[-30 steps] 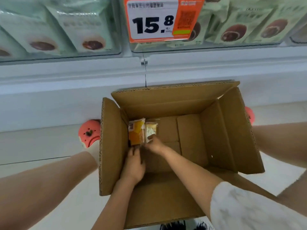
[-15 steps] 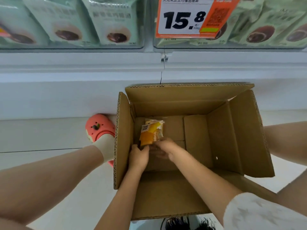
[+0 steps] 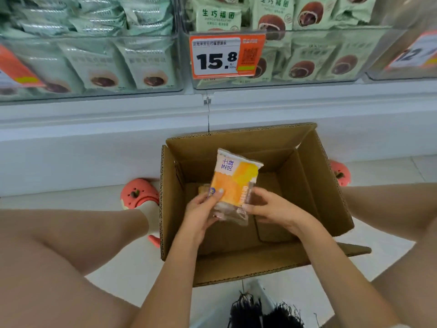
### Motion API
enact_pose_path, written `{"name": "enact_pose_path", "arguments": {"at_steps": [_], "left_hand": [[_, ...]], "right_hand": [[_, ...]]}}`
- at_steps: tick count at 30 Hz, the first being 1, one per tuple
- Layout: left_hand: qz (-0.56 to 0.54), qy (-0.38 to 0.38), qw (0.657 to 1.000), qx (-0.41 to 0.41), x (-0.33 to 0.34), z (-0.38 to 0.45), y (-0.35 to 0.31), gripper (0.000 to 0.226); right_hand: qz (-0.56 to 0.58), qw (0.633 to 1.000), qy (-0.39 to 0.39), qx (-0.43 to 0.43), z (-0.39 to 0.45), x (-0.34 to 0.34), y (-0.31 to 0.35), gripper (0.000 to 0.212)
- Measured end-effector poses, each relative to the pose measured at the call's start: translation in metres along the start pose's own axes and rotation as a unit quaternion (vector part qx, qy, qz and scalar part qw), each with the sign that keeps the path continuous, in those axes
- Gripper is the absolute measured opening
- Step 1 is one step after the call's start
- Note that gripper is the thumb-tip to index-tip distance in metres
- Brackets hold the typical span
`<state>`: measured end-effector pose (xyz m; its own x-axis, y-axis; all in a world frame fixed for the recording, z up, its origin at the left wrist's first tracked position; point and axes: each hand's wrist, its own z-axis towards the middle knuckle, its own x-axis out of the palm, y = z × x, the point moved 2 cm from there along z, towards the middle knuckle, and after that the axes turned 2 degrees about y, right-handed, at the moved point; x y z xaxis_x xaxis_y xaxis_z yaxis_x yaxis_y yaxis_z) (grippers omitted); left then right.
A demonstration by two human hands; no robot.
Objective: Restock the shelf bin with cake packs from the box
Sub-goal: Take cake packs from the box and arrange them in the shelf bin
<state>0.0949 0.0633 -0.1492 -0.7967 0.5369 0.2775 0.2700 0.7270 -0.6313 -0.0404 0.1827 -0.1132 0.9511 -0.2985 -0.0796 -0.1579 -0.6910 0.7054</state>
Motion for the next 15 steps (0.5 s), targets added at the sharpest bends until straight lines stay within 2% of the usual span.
{"name": "enact_pose_path", "arguments": {"at_steps": [3,5,7,12,15], "left_hand": [[0.058,0.015,0.996,0.070,0.007,-0.006,-0.012,0.043],[0.082,0.045,0.992,0.088,0.014,-0.011,-0.015,0.046],[0.090,0.069,0.989,0.091,0.022,-0.016,-0.013,0.048],[0.076,0.080,0.990,0.088,0.034,-0.026,-0.008,0.055],[-0.002,0.076,0.994,0.079,0.037,-0.027,-0.005,0.063]], "right_hand": [[0.042,0.984,-0.138,-0.102,-0.017,-0.033,0.018,0.046],[-0.010,0.951,-0.236,-0.201,-0.027,-0.049,0.032,0.030],[-0.064,0.928,-0.263,-0.257,-0.034,-0.053,0.044,0.018],[-0.124,0.911,-0.301,-0.253,-0.034,-0.047,0.046,0.008],[-0.136,0.891,-0.340,-0.268,-0.038,-0.042,0.047,0.008]]}}
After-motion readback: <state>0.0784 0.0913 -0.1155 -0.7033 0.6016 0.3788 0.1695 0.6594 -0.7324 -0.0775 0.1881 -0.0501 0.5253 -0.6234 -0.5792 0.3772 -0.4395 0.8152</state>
